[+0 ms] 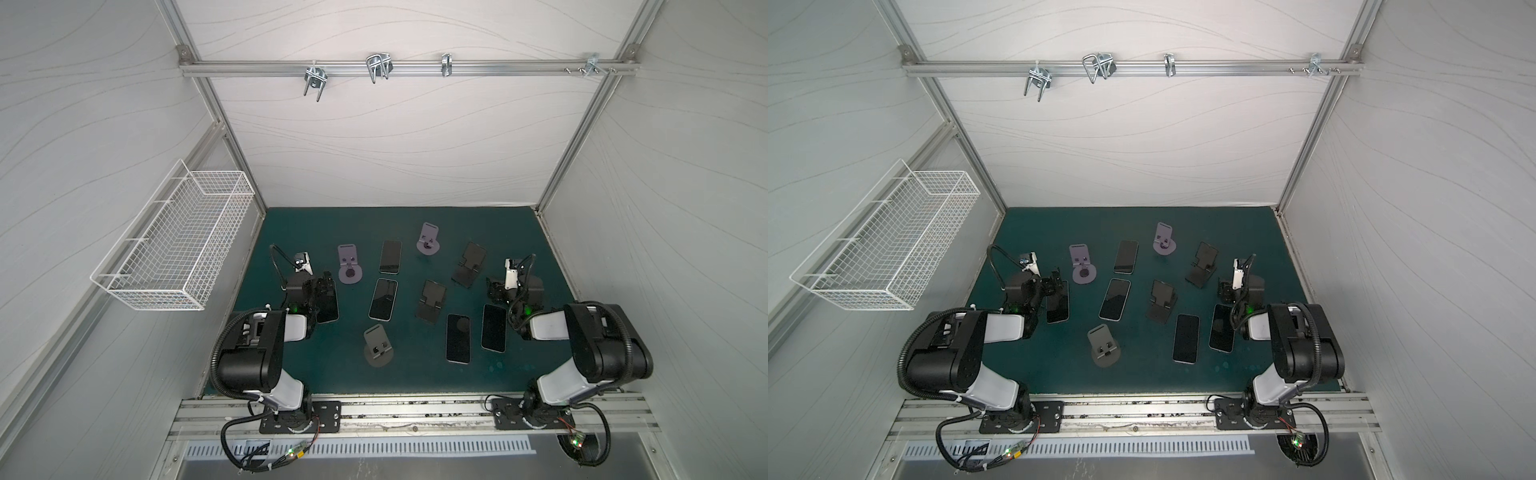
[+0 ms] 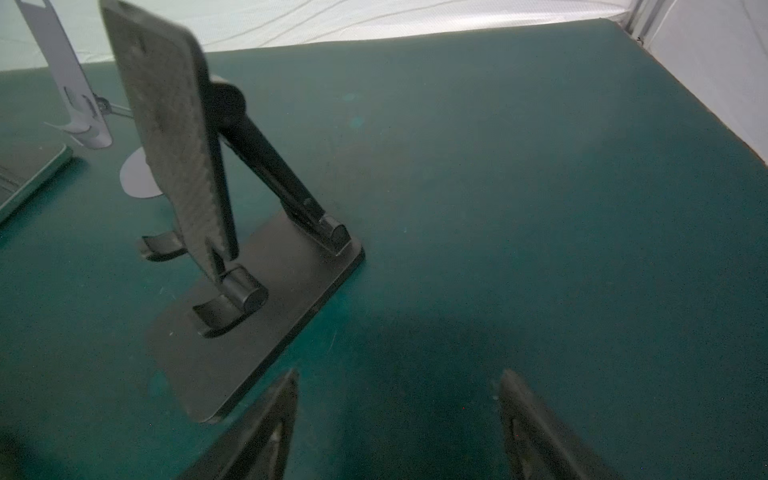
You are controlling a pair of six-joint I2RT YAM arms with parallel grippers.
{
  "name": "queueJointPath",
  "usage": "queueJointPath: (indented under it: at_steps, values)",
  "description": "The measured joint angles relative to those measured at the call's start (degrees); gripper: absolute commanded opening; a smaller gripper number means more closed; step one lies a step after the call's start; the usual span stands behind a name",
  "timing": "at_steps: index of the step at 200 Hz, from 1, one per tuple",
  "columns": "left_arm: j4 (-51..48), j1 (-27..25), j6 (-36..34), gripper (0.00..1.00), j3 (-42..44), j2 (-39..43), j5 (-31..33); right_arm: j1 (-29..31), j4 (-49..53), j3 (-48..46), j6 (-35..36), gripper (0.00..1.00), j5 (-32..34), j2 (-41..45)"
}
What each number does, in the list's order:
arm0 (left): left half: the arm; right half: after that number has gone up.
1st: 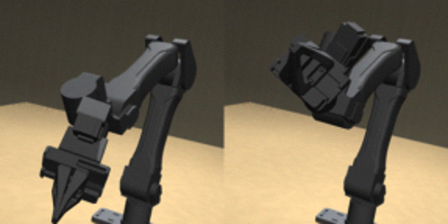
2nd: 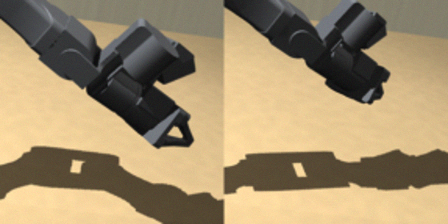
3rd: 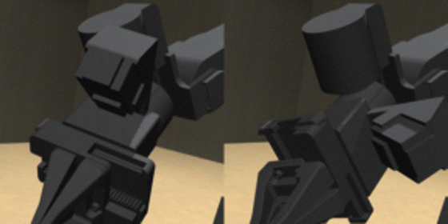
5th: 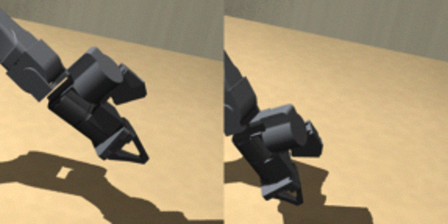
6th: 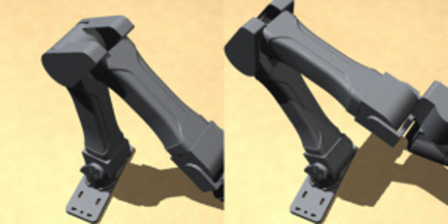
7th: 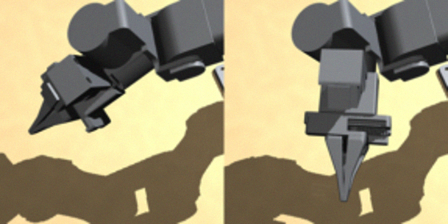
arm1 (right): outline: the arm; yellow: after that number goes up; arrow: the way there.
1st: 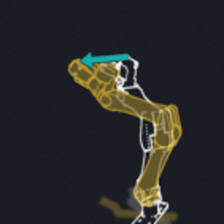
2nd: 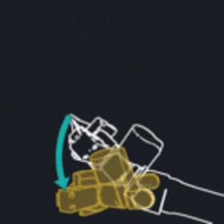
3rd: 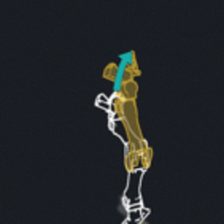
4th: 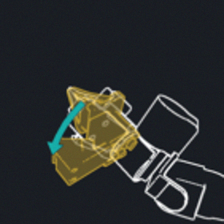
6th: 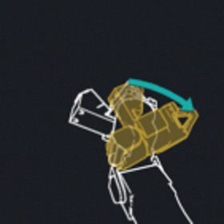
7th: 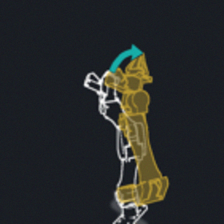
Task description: Remove the phone from the phone stand
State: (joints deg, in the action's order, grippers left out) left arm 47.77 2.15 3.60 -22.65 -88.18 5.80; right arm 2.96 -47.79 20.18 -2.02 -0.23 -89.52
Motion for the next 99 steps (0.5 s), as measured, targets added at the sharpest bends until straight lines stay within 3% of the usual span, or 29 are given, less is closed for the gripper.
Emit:
queueJointPath:
  at_steps: [8,11,15,99]
  values:
    - [-0.3,0.0,0.0,0.99,0.0,0.0,0.0,-0.1,-0.2,0.3,-0.7,0.88,0.5,0.0]
    - [-0.4,0.0,0.0,0.99,0.0,0.0,0.0,-0.1,-0.1,0.6,-0.6,0.97,0.8,0.0]
    - [-0.4,0.0,0.0,0.99,0.0,0.0,0.0,0.0,0.0,1.0,-1.2,0.99,1.2,0.0]
    - [-1.2,-0.6,-0.4,0.99,0.0,-0.1,1.0,2.6,1.4,4.5,-0.5,0.99,7.1,0.0]
